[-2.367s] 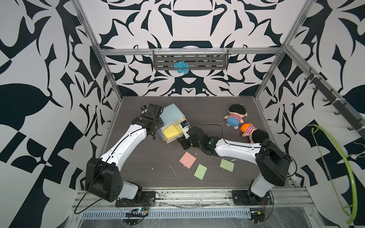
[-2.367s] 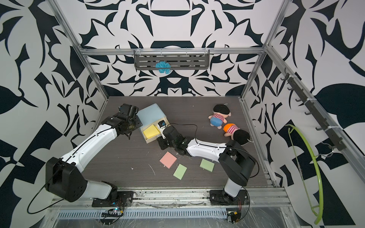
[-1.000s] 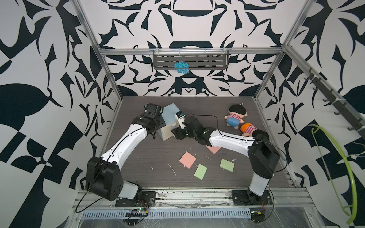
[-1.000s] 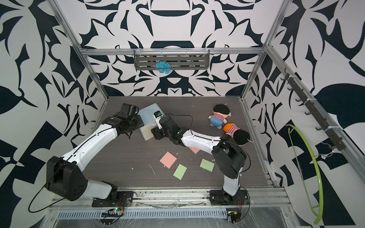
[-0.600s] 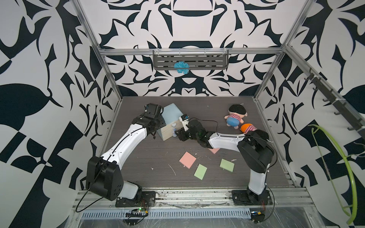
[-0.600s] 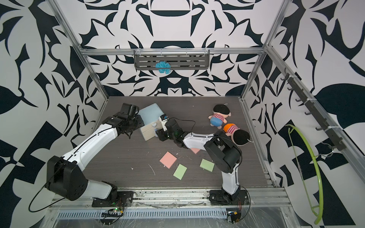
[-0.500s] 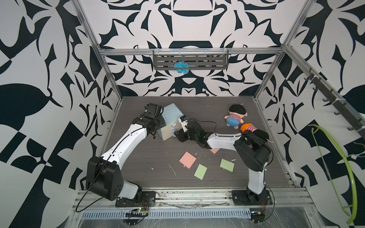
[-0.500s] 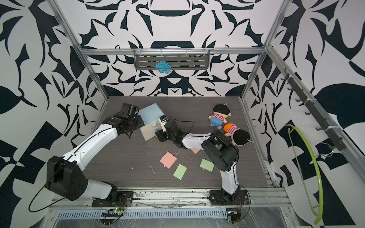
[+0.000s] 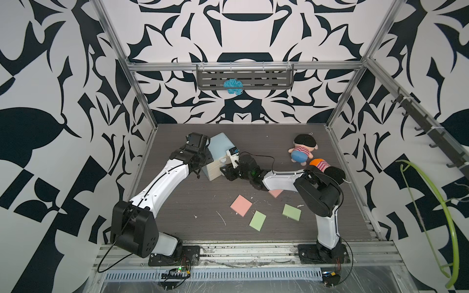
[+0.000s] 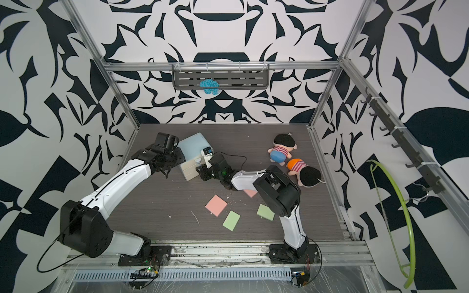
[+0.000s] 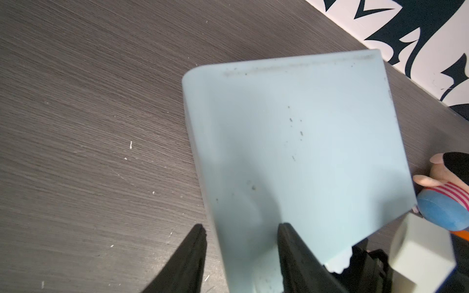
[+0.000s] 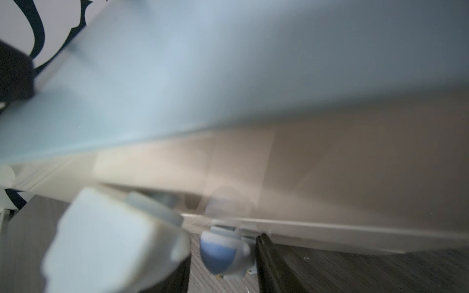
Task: Please put the sticky notes in the drawer by color
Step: Open the drawer in the storage box.
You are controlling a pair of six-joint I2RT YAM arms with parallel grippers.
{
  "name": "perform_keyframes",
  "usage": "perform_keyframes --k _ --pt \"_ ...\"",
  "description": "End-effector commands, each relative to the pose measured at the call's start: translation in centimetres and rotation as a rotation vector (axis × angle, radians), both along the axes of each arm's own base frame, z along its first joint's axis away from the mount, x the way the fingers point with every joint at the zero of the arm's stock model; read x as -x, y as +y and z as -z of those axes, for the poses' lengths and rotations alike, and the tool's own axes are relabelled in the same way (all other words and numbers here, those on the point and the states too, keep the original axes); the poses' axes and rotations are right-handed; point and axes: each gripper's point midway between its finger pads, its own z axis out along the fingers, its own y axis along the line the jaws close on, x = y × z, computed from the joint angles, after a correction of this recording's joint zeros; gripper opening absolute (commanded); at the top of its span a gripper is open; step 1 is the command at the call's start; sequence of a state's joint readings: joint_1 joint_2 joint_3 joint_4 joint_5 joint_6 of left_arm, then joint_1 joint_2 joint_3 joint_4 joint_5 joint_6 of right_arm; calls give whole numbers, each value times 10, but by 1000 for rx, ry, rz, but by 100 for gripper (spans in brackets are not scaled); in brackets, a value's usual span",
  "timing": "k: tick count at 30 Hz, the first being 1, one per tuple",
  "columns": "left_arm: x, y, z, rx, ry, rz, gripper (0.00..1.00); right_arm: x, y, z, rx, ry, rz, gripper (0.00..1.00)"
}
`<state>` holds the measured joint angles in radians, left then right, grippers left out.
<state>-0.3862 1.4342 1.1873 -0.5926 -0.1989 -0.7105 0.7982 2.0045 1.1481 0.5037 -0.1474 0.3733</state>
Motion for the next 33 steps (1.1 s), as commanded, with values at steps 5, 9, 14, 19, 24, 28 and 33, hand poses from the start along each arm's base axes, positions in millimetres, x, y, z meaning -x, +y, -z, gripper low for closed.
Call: perform_keyframes --k 5,9,14,19,24,28,33 --pt "28 11 40 -72 183 11 51 -9 10 -37 -84 -61 -1 23" --pt "29 11 41 -69 186 9 51 -5 7 -31 -71 -49 -2 22" --pt "28 11 41 -69 183 8 51 5 -2 -25 -62 -32 -5 22" --pt "26 10 43 -68 183 10 51 20 -15 -19 -49 -14 -3 22" --pt "25 7 45 -61 189 14 51 33 -27 -17 -40 -6 4 22" --pt "24 7 43 -60 184 15 51 43 -39 -15 -29 0 18 22" --pt "25 7 45 -60 187 14 51 50 -48 -13 -15 6 21 22"
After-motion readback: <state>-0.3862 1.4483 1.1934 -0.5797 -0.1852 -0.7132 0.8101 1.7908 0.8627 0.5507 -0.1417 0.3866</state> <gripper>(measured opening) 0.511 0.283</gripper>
